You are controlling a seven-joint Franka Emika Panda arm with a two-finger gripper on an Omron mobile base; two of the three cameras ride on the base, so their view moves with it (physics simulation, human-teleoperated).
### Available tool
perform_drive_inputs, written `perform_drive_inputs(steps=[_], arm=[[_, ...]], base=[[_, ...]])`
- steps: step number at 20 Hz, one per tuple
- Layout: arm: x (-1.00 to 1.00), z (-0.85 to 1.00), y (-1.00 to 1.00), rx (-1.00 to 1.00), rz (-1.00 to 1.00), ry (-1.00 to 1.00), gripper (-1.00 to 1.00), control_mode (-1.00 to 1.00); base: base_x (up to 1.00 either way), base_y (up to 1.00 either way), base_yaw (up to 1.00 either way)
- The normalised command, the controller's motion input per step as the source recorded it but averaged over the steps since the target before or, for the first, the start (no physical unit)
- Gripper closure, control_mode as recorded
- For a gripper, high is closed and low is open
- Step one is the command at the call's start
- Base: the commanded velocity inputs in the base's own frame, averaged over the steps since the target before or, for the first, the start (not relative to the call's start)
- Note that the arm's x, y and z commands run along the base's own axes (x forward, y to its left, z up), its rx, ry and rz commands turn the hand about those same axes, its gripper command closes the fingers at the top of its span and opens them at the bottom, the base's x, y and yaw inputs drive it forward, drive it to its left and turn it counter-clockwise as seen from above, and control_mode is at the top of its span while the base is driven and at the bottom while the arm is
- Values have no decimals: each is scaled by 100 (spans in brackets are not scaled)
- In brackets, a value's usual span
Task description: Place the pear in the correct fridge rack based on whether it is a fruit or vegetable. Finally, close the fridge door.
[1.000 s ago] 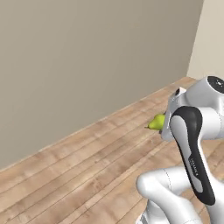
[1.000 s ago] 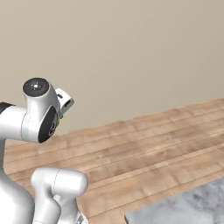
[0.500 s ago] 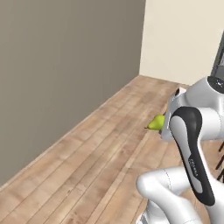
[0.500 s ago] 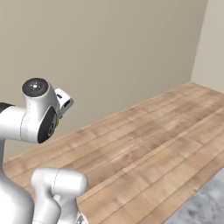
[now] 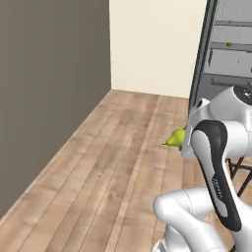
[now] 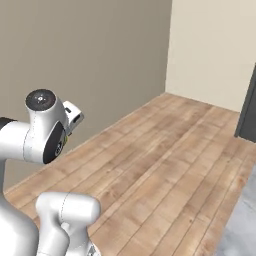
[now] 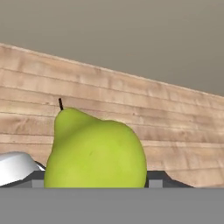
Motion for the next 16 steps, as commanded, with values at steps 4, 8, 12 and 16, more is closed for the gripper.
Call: perform_drive_inputs(steps=[4, 8, 12, 16], arm=[[0, 0, 0, 0, 0, 0, 100, 100], [0, 0, 0, 0, 0, 0, 100, 100], [0, 0, 0, 0, 0, 0, 100, 100], [0, 0, 0, 0, 0, 0, 100, 100]], base=[[92, 0, -44], [96, 0, -40], [99, 0, -36], [100, -7, -34]])
